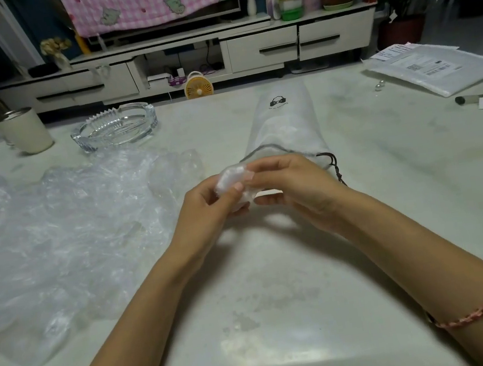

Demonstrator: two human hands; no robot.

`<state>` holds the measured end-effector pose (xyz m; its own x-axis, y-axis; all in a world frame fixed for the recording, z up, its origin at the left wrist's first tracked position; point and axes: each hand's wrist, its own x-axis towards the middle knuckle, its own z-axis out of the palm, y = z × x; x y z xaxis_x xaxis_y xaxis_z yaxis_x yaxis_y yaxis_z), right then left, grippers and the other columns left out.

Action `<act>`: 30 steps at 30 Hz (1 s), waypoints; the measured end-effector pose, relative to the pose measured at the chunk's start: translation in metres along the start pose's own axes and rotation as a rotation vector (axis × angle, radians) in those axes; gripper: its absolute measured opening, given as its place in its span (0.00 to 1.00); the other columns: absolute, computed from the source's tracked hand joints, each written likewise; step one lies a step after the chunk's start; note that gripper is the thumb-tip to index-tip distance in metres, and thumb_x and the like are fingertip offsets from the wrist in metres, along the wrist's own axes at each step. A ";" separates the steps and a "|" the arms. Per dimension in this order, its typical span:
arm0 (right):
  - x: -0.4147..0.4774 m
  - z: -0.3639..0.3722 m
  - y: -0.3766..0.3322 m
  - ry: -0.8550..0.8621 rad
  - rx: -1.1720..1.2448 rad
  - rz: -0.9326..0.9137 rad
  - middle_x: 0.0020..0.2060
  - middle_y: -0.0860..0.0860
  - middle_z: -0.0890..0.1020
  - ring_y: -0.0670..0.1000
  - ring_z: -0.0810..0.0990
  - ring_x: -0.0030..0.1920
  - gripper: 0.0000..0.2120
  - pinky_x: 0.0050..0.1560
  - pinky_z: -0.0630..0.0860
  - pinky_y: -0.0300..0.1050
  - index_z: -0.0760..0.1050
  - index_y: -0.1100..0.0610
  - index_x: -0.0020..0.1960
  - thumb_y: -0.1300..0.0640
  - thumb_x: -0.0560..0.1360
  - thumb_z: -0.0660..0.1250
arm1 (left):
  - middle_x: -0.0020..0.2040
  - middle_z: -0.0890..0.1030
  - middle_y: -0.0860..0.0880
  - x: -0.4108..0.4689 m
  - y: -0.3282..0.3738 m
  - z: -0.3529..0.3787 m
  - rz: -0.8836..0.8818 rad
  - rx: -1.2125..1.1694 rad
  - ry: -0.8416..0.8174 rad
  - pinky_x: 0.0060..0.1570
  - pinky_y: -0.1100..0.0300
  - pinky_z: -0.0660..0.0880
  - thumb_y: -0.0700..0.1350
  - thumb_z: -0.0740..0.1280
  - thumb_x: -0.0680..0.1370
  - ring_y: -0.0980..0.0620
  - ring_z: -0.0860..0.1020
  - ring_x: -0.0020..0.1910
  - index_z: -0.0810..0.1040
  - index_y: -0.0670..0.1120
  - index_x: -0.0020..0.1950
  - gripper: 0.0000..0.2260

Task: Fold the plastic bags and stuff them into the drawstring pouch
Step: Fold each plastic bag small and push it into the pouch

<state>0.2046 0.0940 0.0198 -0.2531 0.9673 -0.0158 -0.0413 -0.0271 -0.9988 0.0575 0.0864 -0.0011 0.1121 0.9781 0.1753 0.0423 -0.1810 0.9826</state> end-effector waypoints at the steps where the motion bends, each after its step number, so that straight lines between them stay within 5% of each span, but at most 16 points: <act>1: -0.001 0.000 0.000 0.021 -0.052 -0.021 0.42 0.50 0.80 0.45 0.78 0.42 0.06 0.45 0.75 0.39 0.78 0.59 0.50 0.64 0.73 0.69 | 0.46 0.82 0.45 0.000 -0.001 0.000 0.007 0.006 0.010 0.43 0.63 0.78 0.38 0.65 0.77 0.55 0.80 0.43 0.80 0.43 0.53 0.07; 6: -0.001 -0.008 -0.002 0.213 -0.166 -0.125 0.32 0.52 0.76 0.48 0.76 0.32 0.13 0.36 0.77 0.41 0.71 0.57 0.40 0.70 0.68 0.73 | 0.41 0.79 0.45 -0.001 -0.003 0.012 -0.012 -0.012 0.025 0.37 0.65 0.77 0.35 0.66 0.76 0.55 0.80 0.35 0.77 0.42 0.47 0.04; 10: -0.004 -0.032 -0.017 0.230 -0.132 -0.072 0.32 0.52 0.77 0.43 0.76 0.28 0.11 0.31 0.76 0.35 0.74 0.57 0.43 0.71 0.69 0.71 | 0.46 0.79 0.48 0.001 -0.004 0.026 0.018 0.042 0.094 0.41 0.58 0.79 0.46 0.69 0.73 0.54 0.79 0.41 0.76 0.46 0.49 0.08; 12: -0.007 -0.047 -0.029 0.277 -0.124 -0.099 0.34 0.54 0.78 0.43 0.76 0.28 0.08 0.29 0.74 0.35 0.77 0.60 0.41 0.72 0.71 0.68 | 0.52 0.76 0.51 0.010 0.000 0.028 0.184 0.305 0.214 0.44 0.64 0.75 0.45 0.68 0.75 0.61 0.76 0.46 0.75 0.49 0.51 0.07; 14: -0.009 -0.057 -0.035 0.289 -0.145 -0.081 0.35 0.54 0.79 0.41 0.76 0.25 0.07 0.26 0.71 0.32 0.78 0.63 0.40 0.73 0.72 0.65 | 0.57 0.72 0.50 0.024 0.003 0.028 0.388 0.656 0.268 0.48 0.68 0.67 0.40 0.67 0.76 0.57 0.72 0.53 0.74 0.47 0.59 0.13; 17: -0.007 -0.059 -0.027 0.256 -0.328 -0.019 0.31 0.50 0.78 0.43 0.75 0.28 0.07 0.26 0.69 0.29 0.77 0.60 0.38 0.69 0.72 0.67 | 0.62 0.72 0.42 0.049 -0.003 0.035 0.443 1.009 0.179 0.54 0.57 0.64 0.37 0.66 0.74 0.43 0.70 0.59 0.72 0.42 0.66 0.20; 19: -0.003 -0.057 -0.016 0.258 -0.458 -0.028 0.30 0.50 0.78 0.45 0.75 0.31 0.08 0.30 0.69 0.32 0.77 0.56 0.36 0.65 0.71 0.70 | 0.60 0.74 0.40 0.058 -0.007 0.043 0.422 1.081 0.157 0.52 0.53 0.65 0.35 0.65 0.73 0.39 0.72 0.57 0.75 0.40 0.61 0.16; 24: 0.005 -0.055 -0.010 0.386 -0.730 -0.318 0.32 0.41 0.76 0.35 0.73 0.31 0.07 0.33 0.66 0.28 0.76 0.52 0.37 0.62 0.70 0.71 | 0.50 0.77 0.43 0.067 -0.009 0.046 0.428 0.840 0.224 0.46 0.55 0.69 0.38 0.62 0.75 0.44 0.75 0.49 0.75 0.39 0.50 0.06; 27: 0.012 -0.053 -0.006 0.500 -0.877 -0.597 0.39 0.46 0.76 0.44 0.70 0.40 0.07 0.41 0.64 0.31 0.78 0.54 0.36 0.62 0.66 0.74 | 0.54 0.79 0.45 0.062 -0.001 0.046 0.441 0.614 0.246 0.49 0.59 0.70 0.38 0.61 0.77 0.48 0.77 0.51 0.73 0.41 0.50 0.04; 30: 0.020 -0.053 0.003 0.617 -1.064 -0.755 0.50 0.57 0.78 0.58 0.75 0.49 0.08 0.49 0.67 0.45 0.78 0.58 0.37 0.63 0.62 0.76 | 0.55 0.78 0.48 0.054 0.004 0.049 0.407 0.524 0.204 0.50 0.57 0.73 0.37 0.62 0.78 0.48 0.77 0.52 0.70 0.46 0.48 0.05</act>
<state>0.2502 0.1263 0.0143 -0.0353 0.6253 0.7796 0.8220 0.4618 -0.3333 0.1121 0.1332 0.0088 0.0342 0.8122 0.5824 0.5163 -0.5133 0.6855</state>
